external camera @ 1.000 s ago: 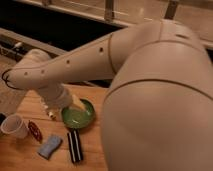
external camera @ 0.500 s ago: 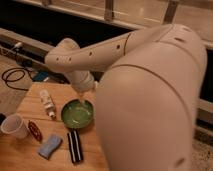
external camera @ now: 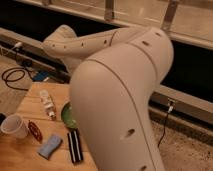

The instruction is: Move the arm in a circular motion

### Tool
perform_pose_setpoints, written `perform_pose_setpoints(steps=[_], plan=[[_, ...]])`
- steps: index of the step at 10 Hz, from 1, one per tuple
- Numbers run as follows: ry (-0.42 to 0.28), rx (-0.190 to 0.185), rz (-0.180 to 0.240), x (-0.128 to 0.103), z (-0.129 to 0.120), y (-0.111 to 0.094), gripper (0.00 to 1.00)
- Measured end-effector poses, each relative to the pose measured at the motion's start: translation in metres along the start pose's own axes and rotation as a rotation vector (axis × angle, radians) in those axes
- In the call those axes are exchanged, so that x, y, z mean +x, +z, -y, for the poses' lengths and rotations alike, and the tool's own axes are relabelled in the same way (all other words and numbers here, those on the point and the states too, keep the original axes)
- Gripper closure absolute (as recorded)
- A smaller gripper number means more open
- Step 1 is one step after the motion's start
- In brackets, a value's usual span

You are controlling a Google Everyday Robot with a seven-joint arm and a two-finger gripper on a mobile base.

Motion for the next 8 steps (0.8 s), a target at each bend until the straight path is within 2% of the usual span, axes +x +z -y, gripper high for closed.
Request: perform_pose_setpoints(steps=[2, 4, 6, 8], plan=[[-0.070, -0.040, 0.028, -0.001, -0.022, -0.013, 0.35], [-0.146, -0.078, 0.048, 0.021, -0.051, -0.028, 0.35], [-0.199, -0.106, 0.055, 0.067, -0.081, -0.043, 0.35], [-0.213, -0.114, 0.051, 0.111, -0.093, -0.051, 0.35]])
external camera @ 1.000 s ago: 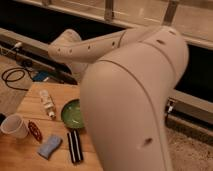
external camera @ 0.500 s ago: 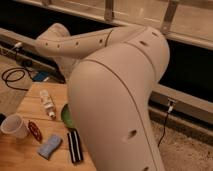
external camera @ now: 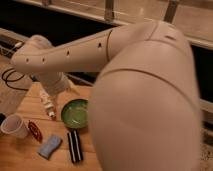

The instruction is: Move the arm in a circular motion

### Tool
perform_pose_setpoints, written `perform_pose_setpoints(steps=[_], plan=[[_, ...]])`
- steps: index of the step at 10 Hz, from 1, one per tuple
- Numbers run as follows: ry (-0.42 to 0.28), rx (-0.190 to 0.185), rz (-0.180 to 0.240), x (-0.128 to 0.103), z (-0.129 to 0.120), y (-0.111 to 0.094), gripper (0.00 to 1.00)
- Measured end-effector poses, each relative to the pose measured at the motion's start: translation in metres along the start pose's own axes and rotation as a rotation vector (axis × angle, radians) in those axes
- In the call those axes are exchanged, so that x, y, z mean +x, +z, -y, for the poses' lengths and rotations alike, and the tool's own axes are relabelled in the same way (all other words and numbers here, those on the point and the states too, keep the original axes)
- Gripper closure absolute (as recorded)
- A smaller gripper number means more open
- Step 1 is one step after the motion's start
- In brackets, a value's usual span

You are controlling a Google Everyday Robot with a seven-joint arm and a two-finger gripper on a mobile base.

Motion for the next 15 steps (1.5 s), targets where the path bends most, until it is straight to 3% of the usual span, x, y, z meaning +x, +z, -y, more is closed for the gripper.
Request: perform_pose_setpoints(steps=[2, 4, 6, 9, 13, 15], plan=[[0.030, 0.002, -0.014, 0.055, -0.009, -0.005, 0.35], [0.087, 0.031, -0.038, 0.101, 0.001, -0.001, 0.35], [0.135, 0.066, -0.060, 0.121, 0.009, 0.005, 0.35], [0.213, 0.108, -0.081, 0.115, 0.046, 0.019, 0.35], [0.269, 0.147, -0.066, 0.055, 0.112, 0.038, 0.35], [0.281, 0.150, -0.064, 0.046, 0.122, 0.040, 0.35]])
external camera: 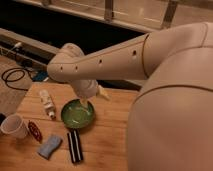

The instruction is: Move the arm in a circular motion

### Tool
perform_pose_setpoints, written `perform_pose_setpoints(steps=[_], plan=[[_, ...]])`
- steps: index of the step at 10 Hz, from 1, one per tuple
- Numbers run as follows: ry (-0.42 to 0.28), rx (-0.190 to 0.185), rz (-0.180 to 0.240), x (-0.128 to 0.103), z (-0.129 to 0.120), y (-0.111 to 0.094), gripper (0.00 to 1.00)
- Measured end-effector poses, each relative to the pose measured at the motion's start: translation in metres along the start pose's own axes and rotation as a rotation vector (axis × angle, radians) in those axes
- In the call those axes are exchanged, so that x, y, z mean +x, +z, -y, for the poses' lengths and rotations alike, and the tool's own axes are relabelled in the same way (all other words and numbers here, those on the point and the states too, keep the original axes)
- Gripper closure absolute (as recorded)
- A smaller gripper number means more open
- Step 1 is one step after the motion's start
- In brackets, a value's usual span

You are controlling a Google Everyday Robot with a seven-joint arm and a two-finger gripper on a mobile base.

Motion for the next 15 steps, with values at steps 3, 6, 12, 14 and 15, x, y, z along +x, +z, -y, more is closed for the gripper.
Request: perform_pose_setpoints(steps=[3, 6, 12, 14, 15], plan=[[-0.010, -0.032, 0.006, -0.001, -0.001, 0.000, 0.35], [-0.049, -0.287, 0.050, -0.008, 0.026, 0.004, 0.35], [-0.030, -0.349, 0.093, -0.006, 0.051, 0.000, 0.35], [-0.066, -0.331, 0.096, -0.014, 0.045, -0.003, 0.35], [-0.089, -0.320, 0.101, -0.022, 0.042, -0.005, 0.35]])
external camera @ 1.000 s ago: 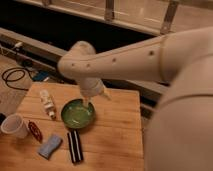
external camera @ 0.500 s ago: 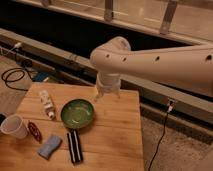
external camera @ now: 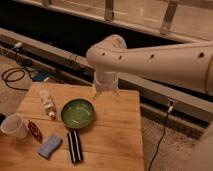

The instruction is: Move the arm in a circular motion

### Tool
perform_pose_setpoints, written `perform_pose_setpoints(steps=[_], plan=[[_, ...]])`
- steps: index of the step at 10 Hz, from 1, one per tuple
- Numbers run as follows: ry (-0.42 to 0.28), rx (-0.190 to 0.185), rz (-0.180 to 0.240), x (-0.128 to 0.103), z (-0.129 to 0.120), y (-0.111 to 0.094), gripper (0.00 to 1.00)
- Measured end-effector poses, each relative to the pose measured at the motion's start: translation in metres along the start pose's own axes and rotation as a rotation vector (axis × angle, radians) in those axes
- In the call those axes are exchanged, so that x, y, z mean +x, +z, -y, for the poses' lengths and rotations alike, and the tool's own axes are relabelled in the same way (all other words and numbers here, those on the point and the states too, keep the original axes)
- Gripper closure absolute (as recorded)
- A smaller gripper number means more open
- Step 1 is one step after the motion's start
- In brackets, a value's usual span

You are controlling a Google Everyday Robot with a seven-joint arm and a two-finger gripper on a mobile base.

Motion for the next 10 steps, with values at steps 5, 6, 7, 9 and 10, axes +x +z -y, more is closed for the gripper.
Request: perform_pose_setpoints(steps=[5, 6, 7, 9, 10], plan=[[-0.193, -0.043, -0.004, -0.072, -0.092, 0.010, 0.35], [-0.219, -0.054, -0.008, -0.075, -0.107, 0.011, 0.35], [-0.253, -0.063, -0.013, -0.073, -0.128, 0.010, 0.35], [-0.284, -0.075, -0.019, -0.060, -0.160, 0.003, 0.35], [-0.284, -0.076, -0.018, -0.054, -0.163, 0.001, 0.35]])
